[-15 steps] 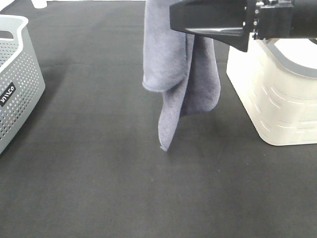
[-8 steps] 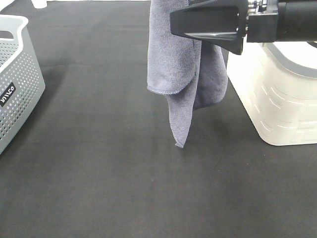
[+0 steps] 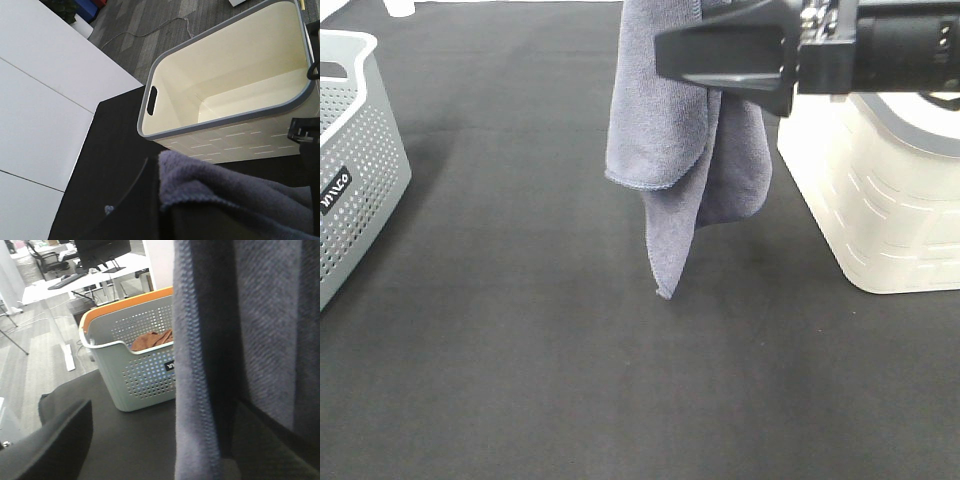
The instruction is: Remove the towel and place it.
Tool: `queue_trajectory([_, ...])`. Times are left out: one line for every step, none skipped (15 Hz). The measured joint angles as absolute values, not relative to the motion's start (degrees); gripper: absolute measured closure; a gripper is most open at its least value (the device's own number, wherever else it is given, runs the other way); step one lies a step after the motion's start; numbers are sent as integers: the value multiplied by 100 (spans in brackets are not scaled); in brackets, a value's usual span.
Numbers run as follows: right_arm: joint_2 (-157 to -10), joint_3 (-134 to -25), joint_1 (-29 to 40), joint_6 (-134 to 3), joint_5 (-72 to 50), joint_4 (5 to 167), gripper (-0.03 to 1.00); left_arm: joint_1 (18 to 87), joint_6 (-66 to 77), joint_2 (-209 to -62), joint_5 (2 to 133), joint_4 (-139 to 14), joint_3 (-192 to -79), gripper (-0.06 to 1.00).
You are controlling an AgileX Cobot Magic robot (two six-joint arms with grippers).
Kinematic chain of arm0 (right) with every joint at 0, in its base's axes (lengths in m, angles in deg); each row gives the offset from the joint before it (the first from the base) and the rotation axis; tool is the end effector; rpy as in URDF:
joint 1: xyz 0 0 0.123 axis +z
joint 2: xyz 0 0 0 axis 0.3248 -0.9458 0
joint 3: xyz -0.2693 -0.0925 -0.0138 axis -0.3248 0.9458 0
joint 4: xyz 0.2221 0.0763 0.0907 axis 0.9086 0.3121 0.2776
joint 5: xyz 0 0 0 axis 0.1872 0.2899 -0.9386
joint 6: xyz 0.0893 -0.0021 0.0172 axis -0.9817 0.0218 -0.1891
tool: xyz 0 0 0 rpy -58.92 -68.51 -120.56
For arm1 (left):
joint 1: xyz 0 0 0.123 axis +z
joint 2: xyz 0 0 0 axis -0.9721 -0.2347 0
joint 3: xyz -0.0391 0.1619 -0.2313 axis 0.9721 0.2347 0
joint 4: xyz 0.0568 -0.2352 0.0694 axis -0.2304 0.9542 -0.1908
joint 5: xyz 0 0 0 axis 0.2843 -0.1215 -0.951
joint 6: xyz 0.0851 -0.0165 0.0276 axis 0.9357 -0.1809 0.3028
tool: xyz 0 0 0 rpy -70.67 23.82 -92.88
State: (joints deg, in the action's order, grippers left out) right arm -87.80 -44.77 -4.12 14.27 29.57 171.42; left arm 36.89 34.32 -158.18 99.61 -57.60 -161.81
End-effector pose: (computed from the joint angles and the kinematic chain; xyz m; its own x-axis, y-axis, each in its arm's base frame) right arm 0.2365 0.1345 0.2906 -0.2647 -0.1508 -0.9525 -0.8857 0.4287 0.1782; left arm 0.2899 -0.2609 0.4534 0.3907 0.6307 -0.6706 0.7016 0.2676 0.6604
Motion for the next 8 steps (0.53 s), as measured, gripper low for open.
queue_trajectory([-8809,-4477,-412,1427,3083,17142,24,3689,3432,-15830,9881,-5760,-16181,94])
queue_trajectory([-8820,-4477,-412,1415,3163,17142,25,3689,3432,-15835,9737,-5749,-16181,94])
queue_trajectory([-8832,-4477,-412,1381,3226,17142,26,3689,3432,-15853,9623,-5737,-16181,94])
queue_trajectory([-8866,-4477,-412,1318,3255,17107,26,3689,3432,-15887,9525,-5715,-16181,94])
queue_trajectory([-8952,-4477,-412,1261,3272,17050,26,3689,3432,-15921,9503,-5703,-16181,94])
queue_trajectory([-9044,-4477,-412,1215,3266,16976,27,3689,3432,-15961,9503,-5703,-16181,94])
queue_trajectory([-9118,-4477,-412,1215,3266,16976,27,3689,3432,-15984,9497,-5703,-16181,94])
queue_trajectory([-9222,-4477,-412,1215,3266,16976,28,3689,3432,-15990,9491,-5703,-16181,94])
